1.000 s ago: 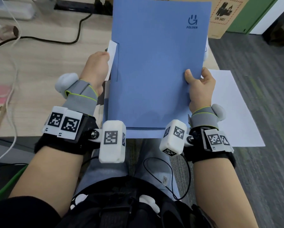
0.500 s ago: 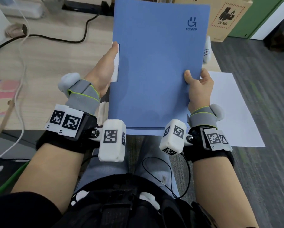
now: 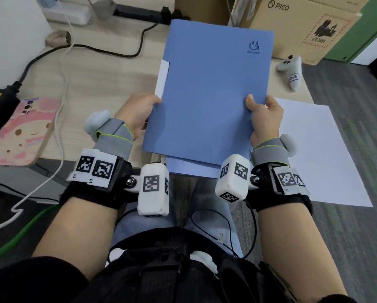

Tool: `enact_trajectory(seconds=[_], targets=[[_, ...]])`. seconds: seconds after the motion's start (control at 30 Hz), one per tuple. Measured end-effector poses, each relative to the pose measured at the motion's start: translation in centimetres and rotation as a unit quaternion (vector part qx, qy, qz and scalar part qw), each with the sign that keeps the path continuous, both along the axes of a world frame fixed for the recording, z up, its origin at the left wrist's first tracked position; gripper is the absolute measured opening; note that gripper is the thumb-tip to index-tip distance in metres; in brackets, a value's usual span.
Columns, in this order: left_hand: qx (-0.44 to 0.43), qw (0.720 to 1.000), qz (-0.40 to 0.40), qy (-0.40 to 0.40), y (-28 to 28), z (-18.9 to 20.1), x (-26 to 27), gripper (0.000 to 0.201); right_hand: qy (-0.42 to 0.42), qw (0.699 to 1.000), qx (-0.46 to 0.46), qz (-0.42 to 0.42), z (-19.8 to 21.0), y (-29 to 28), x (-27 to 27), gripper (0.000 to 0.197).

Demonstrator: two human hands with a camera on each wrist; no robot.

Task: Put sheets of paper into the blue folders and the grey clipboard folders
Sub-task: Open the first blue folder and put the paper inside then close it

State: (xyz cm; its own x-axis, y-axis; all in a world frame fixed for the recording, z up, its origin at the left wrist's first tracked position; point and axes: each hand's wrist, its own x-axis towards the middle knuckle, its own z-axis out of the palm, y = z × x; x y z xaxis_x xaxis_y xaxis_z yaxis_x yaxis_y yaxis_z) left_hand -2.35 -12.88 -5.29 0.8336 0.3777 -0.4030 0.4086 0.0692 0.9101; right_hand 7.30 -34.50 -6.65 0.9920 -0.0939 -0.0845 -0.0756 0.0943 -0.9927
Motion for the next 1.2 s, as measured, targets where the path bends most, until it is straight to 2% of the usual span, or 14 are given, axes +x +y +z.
enact_trajectory(seconds=[0.1, 0.27, 0.43, 0.63, 0.73, 0.8, 0.9, 0.97, 1.0, 1.07, 1.13, 1.2], targets=[[-0.003, 0.999, 0.050, 0.006, 1.6, -0.4, -0.5, 0.011, 0.012, 1.000, -0.002, 0.005, -0.2, 2.0, 0.2, 0.014], [0.016, 0.993, 0.112, -0.036, 4.0, -1.2, -1.0, 0.027, 0.027, 0.999, -0.033, 0.034, -0.2, 5.9, 1.1, 0.005], [0.025, 0.982, 0.179, -0.056, 7.0, -1.8, -0.6, 0.036, 0.037, 0.995, -0.063, 0.073, 0.1, 10.1, 2.4, 0.008], [0.032, 0.975, 0.215, -0.037, 12.0, -2.5, 0.9, 0.040, 0.044, 0.993, -0.091, 0.066, 0.1, 15.2, 3.9, 0.039], [0.038, 0.974, 0.218, -0.036, 13.9, -2.9, 1.9, 0.040, 0.039, 0.990, -0.115, 0.073, 0.4, 16.8, 4.5, 0.046], [0.044, 0.974, 0.220, -0.028, 15.6, -3.2, 2.8, 0.038, 0.041, 0.987, -0.128, 0.091, 0.5, 18.3, 5.3, 0.045], [0.054, 0.974, 0.219, -0.016, 17.2, -3.5, 3.7, 0.034, 0.049, 0.982, -0.132, 0.123, 0.8, 19.8, 5.9, 0.023], [0.072, 0.974, 0.213, -0.003, 18.1, -3.4, 4.4, 0.023, 0.060, 0.977, -0.141, 0.149, 0.9, 21.0, 6.4, 0.012], [0.085, 0.975, 0.206, 0.006, 18.7, -3.6, 4.8, 0.020, 0.067, 0.975, -0.142, 0.159, 0.8, 21.4, 6.7, 0.018], [0.103, 0.976, 0.190, 0.017, 19.9, -4.2, 5.6, 0.027, 0.075, 0.971, -0.143, 0.177, 0.8, 22.1, 7.1, 0.030], [0.103, 0.976, 0.190, 0.019, 20.5, -4.5, 5.9, 0.023, 0.092, 0.967, -0.144, 0.187, 1.1, 22.7, 7.1, 0.034], [0.095, 0.975, 0.202, 0.017, 20.6, -4.3, 6.1, 0.030, 0.103, 0.962, -0.156, 0.199, 0.9, 23.1, 7.4, 0.034]])
